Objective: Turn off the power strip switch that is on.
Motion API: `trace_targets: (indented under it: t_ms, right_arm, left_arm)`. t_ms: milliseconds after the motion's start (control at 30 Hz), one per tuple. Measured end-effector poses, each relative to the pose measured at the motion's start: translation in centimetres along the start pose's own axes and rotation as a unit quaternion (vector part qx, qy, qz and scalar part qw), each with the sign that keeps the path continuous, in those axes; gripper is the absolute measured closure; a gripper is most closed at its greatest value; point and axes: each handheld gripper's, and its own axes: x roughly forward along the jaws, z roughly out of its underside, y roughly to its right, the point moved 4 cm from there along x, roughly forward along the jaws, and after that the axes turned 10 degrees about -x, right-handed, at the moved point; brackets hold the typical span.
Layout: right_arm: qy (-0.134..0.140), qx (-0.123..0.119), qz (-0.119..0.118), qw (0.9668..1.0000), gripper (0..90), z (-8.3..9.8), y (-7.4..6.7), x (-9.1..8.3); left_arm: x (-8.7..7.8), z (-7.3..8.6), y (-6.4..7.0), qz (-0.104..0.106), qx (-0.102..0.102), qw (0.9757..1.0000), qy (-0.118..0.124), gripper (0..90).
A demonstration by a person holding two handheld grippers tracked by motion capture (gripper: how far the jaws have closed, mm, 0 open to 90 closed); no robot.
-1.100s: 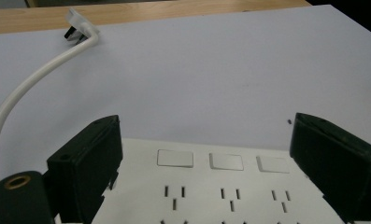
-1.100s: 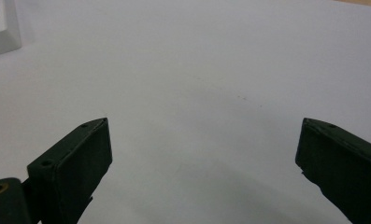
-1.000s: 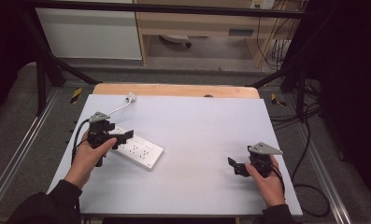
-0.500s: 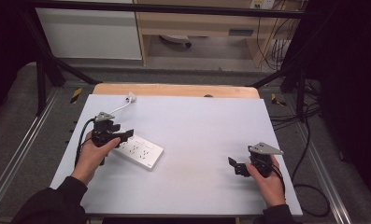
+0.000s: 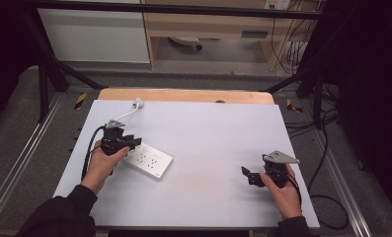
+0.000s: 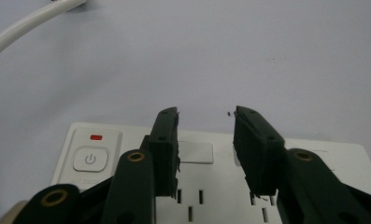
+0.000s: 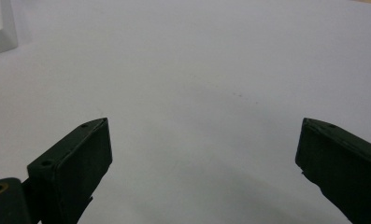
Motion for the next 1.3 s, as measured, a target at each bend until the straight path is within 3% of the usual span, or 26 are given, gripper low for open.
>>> trace_targets:
  t_ms: [267,800,1300]
  right_arm:
    - [0.000,0.002,-0.002,1.0000,4.4,0.00,0.01,-0.01]
    - [0.001,0.002,-0.001,1.0000,4.5,0.03,0.10,-0.04]
    - [0.001,0.002,-0.002,1.0000,4.4,0.04,0.08,-0.10]
  left_arm:
    - [0.34,0.11,0.47,0.010,0.007,0.9999,-0.002,74.0]
    - [0.56,0.28,0.99,0.011,0.024,0.9996,-0.007,86.4]
    - [0.85,0.40,0.74,0.004,0.028,0.9995,-0.013,89.9]
